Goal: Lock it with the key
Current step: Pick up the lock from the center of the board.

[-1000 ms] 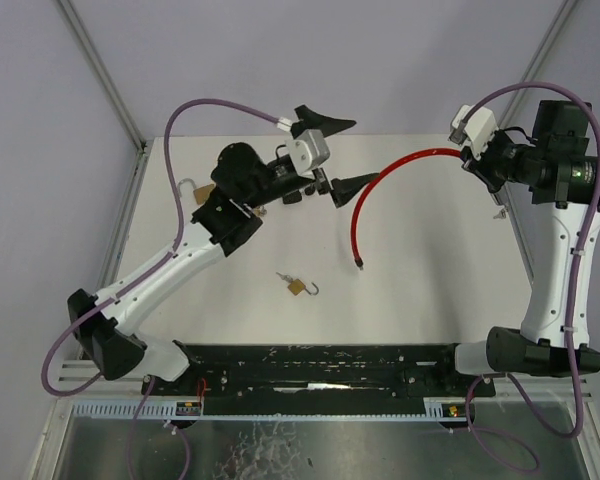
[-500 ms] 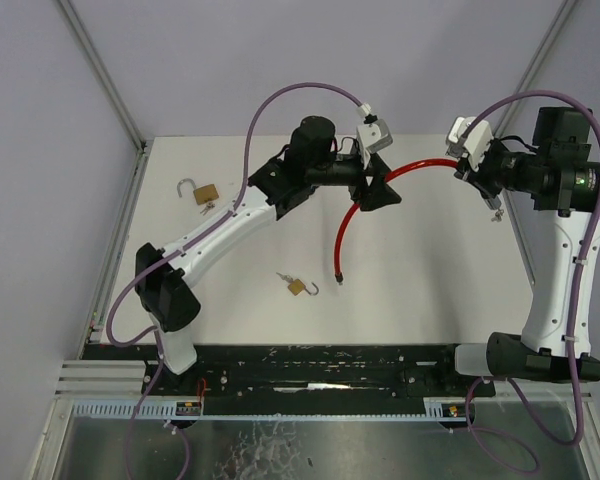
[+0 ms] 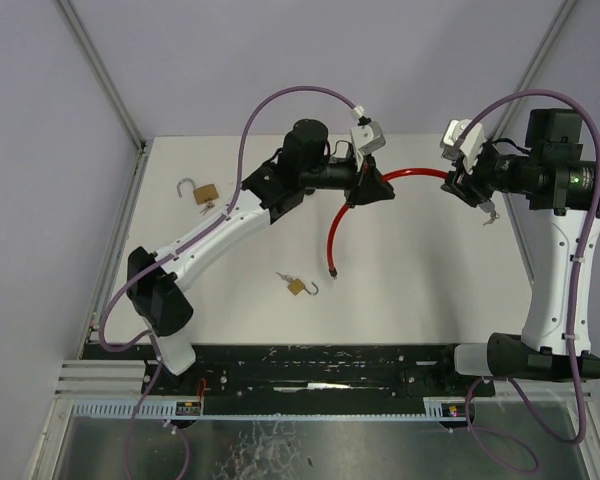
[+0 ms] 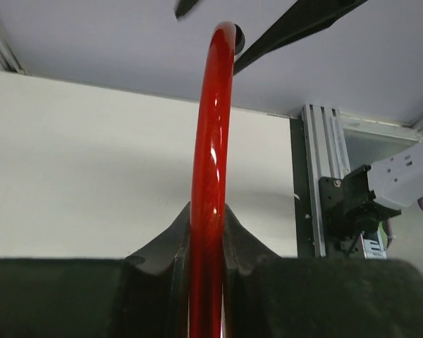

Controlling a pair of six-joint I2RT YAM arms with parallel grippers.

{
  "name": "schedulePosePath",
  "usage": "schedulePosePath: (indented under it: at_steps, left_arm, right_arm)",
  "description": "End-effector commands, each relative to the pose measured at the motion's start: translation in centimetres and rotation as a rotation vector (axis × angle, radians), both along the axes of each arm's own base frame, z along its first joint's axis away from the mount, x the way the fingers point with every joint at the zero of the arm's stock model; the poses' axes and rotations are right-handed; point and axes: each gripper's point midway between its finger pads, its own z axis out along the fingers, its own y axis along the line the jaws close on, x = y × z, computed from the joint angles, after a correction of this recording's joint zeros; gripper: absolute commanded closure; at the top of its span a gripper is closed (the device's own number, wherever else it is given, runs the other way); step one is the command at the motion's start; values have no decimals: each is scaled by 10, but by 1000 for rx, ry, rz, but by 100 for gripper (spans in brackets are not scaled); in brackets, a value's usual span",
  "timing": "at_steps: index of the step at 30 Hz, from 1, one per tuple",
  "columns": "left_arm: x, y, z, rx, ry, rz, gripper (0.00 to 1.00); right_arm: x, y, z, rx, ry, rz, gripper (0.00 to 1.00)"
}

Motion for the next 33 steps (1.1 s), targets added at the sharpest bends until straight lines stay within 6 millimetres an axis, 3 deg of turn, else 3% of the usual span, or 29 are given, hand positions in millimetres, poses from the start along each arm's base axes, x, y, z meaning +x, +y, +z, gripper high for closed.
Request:
schedulePosePath:
  at_steps: [1,4,9,14,19,20,21,26,33]
  left_arm:
    - [-6,25,61,-191,-56,22,100]
    - [-4,43,85,-298,-29,49,100]
    - [-6,60,110,-380,-17,97,100]
    - [-4,75,129,-422,-13,195,100]
    - [12,99,138,-491,27,382,100]
    - [11,103,142,-513,31,400,100]
    - [10,106,145,-536,41,412,100]
    - [-3,113,163,-627,73,399,100]
    - [-19,98,160,-666,75,324,100]
  right_arm:
    - [-18,25,19,124,-9,60,34]
    - [-29,35,35,214,-8,56,16]
    - [-49,49,73,375,-106,46,0]
    - [-83,69,97,560,-157,95,0]
    - [-139,97,93,736,13,339,1]
    - [-141,99,85,774,45,363,0]
    - [-138,100,68,831,74,343,0]
    - [-110,93,34,902,-56,284,1]
    - [-100,109,9,1004,70,407,0]
